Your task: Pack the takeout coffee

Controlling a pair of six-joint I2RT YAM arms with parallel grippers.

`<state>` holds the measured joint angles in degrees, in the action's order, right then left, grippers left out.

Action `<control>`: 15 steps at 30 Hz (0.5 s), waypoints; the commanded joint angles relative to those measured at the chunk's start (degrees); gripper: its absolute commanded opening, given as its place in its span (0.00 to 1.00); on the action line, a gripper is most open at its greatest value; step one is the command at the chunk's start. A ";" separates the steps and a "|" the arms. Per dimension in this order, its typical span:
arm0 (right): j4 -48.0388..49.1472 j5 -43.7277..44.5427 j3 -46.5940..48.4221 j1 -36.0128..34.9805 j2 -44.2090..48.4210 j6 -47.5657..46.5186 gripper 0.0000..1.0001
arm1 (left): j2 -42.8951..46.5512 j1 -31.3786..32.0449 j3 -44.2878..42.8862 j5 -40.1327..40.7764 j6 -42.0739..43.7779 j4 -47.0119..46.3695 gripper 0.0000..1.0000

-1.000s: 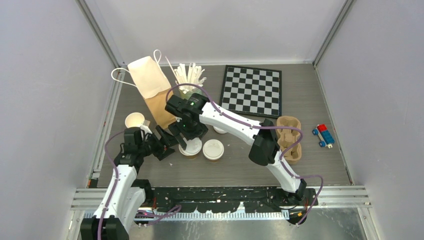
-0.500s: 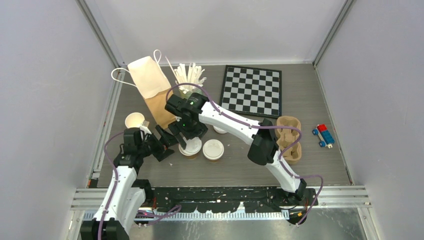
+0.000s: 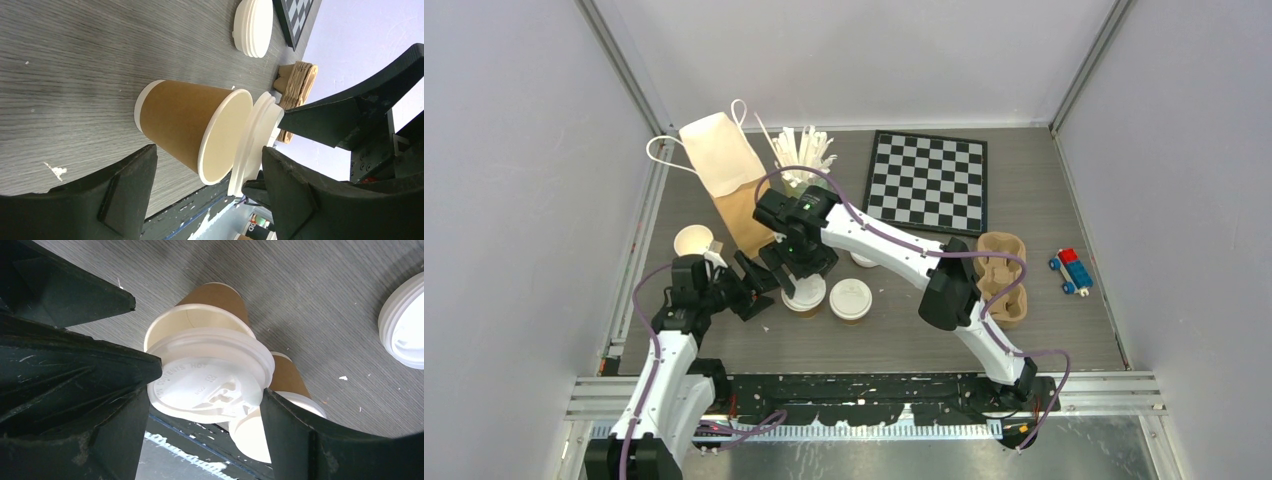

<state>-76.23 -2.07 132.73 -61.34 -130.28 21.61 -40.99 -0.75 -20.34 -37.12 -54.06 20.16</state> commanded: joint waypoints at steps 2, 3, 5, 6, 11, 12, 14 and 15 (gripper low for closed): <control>4.25 -1.10 1.19 -0.21 0.73 0.65 0.80 | -0.15 0.24 -0.41 1.63 2.01 2.00 0.74; 4.39 -1.11 1.01 -0.26 0.79 0.63 0.80 | -0.08 0.27 -0.67 2.34 2.49 2.75 0.73; 4.69 -1.10 0.44 -0.21 1.02 0.58 0.80 | 0.15 0.30 -1.23 3.71 3.31 4.21 0.72; 5.01 -1.10 0.03 -0.18 1.16 0.62 0.80 | 0.31 0.25 -1.42 4.31 3.69 4.75 0.71; 7.31 -1.17 -3.12 -0.27 2.87 0.60 0.80 | 0.91 0.28 -1.64 5.91 3.98 5.78 0.67; 7.71 -1.18 -3.88 -0.25 3.23 0.55 0.80 | 0.91 0.28 -1.71 5.97 3.89 5.89 0.67; 8.27 -0.88 -5.01 -0.24 3.63 0.46 0.80 | 0.91 0.31 -1.80 6.01 3.81 5.93 0.68; 8.29 -0.62 -5.36 -0.27 3.75 0.38 0.80 | 0.90 0.24 -1.89 6.09 3.73 6.01 0.71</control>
<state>-71.55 -2.70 128.88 -61.49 -129.78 21.82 -40.47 -0.71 -20.45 -32.93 -51.99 23.90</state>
